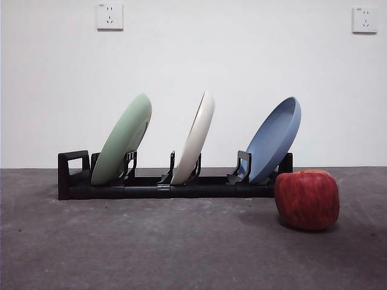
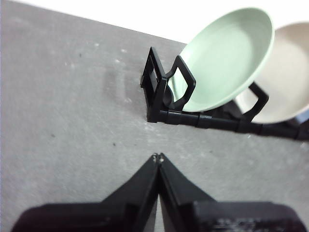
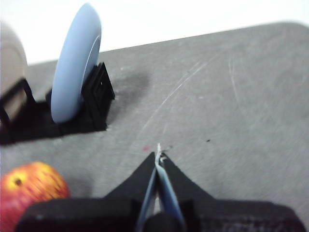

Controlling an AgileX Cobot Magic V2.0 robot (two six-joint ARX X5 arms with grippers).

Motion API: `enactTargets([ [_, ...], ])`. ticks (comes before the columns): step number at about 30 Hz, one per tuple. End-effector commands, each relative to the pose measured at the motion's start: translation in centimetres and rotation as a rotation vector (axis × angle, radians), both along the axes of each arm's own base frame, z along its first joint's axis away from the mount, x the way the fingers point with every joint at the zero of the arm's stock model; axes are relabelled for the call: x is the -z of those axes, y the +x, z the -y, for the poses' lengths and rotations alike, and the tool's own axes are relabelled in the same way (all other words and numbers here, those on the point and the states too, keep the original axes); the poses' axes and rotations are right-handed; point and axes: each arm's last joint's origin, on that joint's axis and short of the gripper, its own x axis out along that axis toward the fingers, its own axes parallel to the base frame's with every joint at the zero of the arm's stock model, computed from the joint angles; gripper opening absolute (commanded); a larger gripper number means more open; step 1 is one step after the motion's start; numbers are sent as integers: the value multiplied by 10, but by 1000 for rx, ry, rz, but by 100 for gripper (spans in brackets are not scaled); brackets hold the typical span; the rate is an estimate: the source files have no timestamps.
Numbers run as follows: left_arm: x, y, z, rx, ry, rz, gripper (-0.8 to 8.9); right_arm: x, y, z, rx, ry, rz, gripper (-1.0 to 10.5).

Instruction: Take the green plate from the plate rack,put the plate on the table,take the apple from the table,put the apple in the plate

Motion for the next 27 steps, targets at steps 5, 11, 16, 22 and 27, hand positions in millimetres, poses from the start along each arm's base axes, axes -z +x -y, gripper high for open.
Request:
enactTargets([
  [5,-33,-3,3,85,-114,71,-4,-37,-5,-1,-2,271,149,-3],
  [11,-88,-7,3,113,-116,141,-4,-97,-16,-1,-18,214,278,-3],
  [16,-136,-2,4,133,-109,181,-4,-146,-18,-3,-74,182,324,-3],
  [22,-186,14,8,266,-113,191,-4,-192,3,-9,-333,187,262,-3],
  [27,-224,37,14,418,-104,99,-4,-224,38,-15,-576,238,101,-3],
])
